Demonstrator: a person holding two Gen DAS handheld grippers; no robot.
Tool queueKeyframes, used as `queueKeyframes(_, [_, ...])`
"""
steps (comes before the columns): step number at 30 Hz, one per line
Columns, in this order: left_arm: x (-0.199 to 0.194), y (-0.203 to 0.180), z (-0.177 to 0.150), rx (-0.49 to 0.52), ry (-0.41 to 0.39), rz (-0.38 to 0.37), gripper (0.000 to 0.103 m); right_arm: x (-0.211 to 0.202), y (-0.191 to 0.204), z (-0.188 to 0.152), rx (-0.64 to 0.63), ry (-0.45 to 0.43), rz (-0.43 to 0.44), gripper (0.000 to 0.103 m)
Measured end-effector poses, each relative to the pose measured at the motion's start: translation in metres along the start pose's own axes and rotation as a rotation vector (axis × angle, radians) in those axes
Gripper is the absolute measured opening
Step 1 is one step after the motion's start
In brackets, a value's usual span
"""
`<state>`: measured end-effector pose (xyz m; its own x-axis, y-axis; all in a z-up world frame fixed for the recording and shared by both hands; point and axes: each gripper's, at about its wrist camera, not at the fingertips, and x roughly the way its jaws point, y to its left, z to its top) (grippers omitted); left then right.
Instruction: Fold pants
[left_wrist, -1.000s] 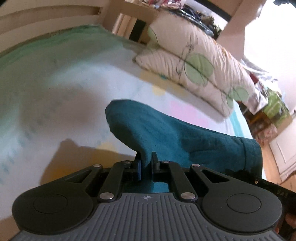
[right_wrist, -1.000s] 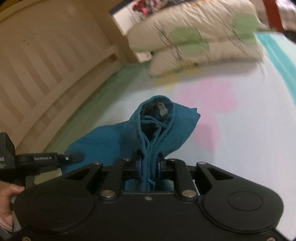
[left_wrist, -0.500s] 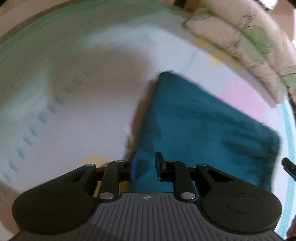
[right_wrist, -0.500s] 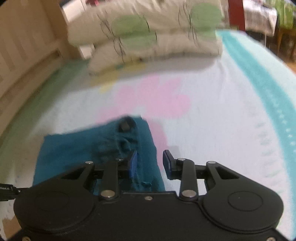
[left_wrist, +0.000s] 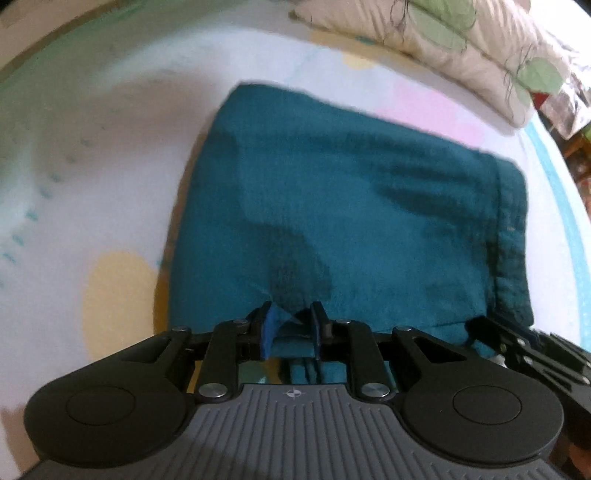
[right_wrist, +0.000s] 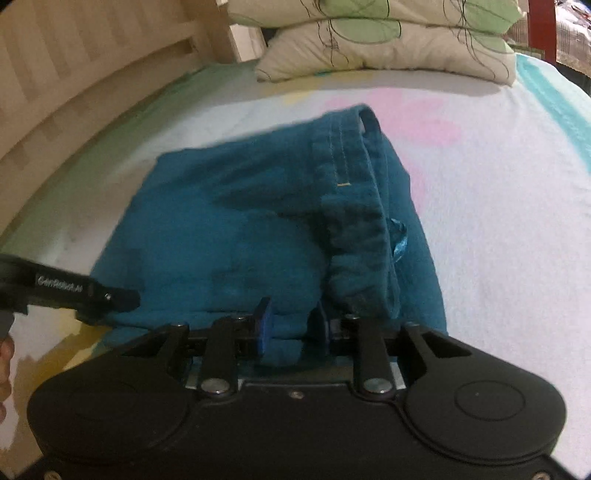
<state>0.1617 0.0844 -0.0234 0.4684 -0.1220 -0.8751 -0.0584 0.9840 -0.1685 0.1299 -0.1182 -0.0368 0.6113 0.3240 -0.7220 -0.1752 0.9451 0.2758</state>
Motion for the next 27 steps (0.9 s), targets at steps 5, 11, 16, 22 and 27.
queueKeyframes(5, [-0.04, 0.0, -0.025, 0.005, -0.073, 0.022, 0.02, -0.03, -0.002, 0.006, -0.005, -0.062, 0.001, 0.04])
queueKeyframes(11, [-0.069, -0.013, -0.042, 0.043, -0.168, 0.077, 0.02, -0.07, 0.006, -0.014, -0.014, -0.107, -0.056, 0.04])
queueKeyframes(16, [-0.095, -0.023, -0.056, 0.052, -0.22, 0.068, 0.02, -0.099, 0.017, -0.026, -0.015, -0.128, -0.083, 0.041])
queueKeyframes(22, [-0.112, -0.034, -0.077, 0.1, -0.291, 0.151, 0.021, -0.116, 0.029, -0.036, -0.042, -0.15, -0.088, 0.041])
queueKeyframes(27, [-0.111, -0.021, -0.082, 0.004, -0.237, 0.063, 0.02, -0.121, 0.036, -0.039, -0.049, -0.152, -0.087, 0.042])
